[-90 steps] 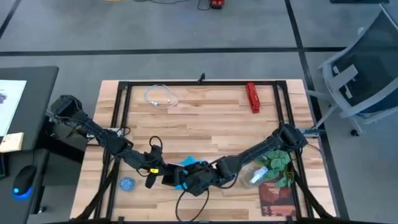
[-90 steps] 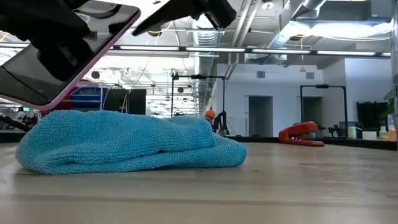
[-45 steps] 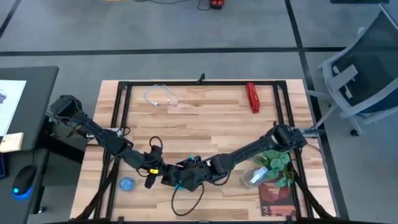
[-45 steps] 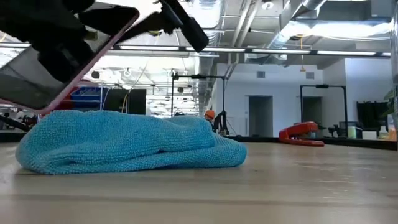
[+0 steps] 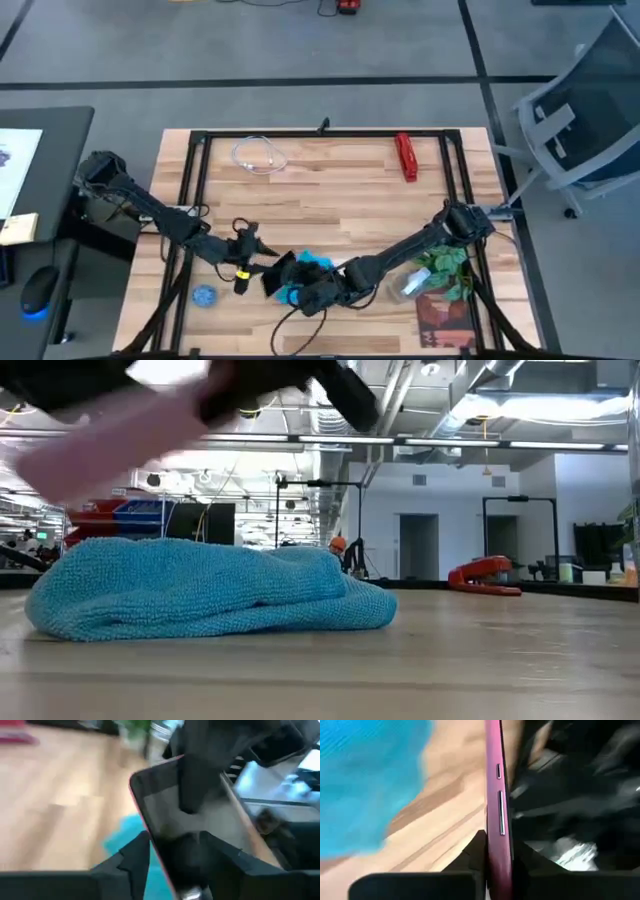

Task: Apply microfiber cloth
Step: Spray the back of the cellphone with the spray cleaning bottle

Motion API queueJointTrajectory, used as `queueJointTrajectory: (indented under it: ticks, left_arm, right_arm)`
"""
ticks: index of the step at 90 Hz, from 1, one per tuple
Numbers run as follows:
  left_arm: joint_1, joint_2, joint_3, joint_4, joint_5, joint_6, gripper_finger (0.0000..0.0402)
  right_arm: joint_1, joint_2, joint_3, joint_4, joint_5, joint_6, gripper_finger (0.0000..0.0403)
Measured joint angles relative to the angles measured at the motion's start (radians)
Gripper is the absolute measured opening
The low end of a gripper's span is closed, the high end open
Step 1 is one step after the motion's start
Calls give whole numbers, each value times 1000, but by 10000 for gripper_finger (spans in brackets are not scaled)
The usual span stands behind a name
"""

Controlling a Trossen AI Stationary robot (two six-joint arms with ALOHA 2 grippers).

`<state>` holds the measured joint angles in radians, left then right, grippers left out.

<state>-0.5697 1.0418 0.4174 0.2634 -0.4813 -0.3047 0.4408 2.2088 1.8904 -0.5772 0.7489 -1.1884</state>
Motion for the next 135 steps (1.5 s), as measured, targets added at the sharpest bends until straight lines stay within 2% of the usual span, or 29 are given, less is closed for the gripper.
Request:
queueJointTrajectory:
  ticks: [6,15,27,39,43,54,60,73,89,97,105,115,126,135]
  left_arm:
    - [1,-35,1,3,-36,51,167]
    - [-12,-52,1,69,-40,129,167]
    - [-32,-8,1,125,-34,222,163]
    - [-28,82,7,160,-41,253,162]
    - [-26,119,23,163,-64,266,162]
    - [-23,212,79,144,-242,301,162]
    - [-23,258,119,128,-291,330,162]
    - [1,358,226,3,-284,336,162]
    - [36,471,387,-289,-278,211,152]
    - [57,521,463,-410,-248,169,125]
    - [72,564,526,-490,-221,155,80]
    - [81,603,577,-540,-228,116,18]
    - [82,612,579,-545,-227,65,8]
    - [84,608,544,-552,-227,13,6]
  right_arm:
    - [-2,3,34,-117,-1,147,17]
    - [-15,-2,106,-246,-11,466,17]
    - [-53,-3,226,-462,-169,768,17]
    - [-96,-4,304,-549,-269,941,17]
    - [-104,-5,315,-584,-285,966,17]
    - [-125,-4,315,-617,-331,998,18]
    - [-128,-4,315,-630,-332,1016,18]
    - [-130,-4,315,-631,-332,1027,18]
    - [-129,-4,315,-667,-339,1056,18]
    - [-132,-4,315,-686,-359,1071,19]
    - [-131,-4,315,-695,-369,1084,20]
    - [-128,-4,314,-708,-375,1102,31]
    - [-121,-3,314,-726,-365,1129,63]
    - [-119,-18,314,-810,-354,1196,102]
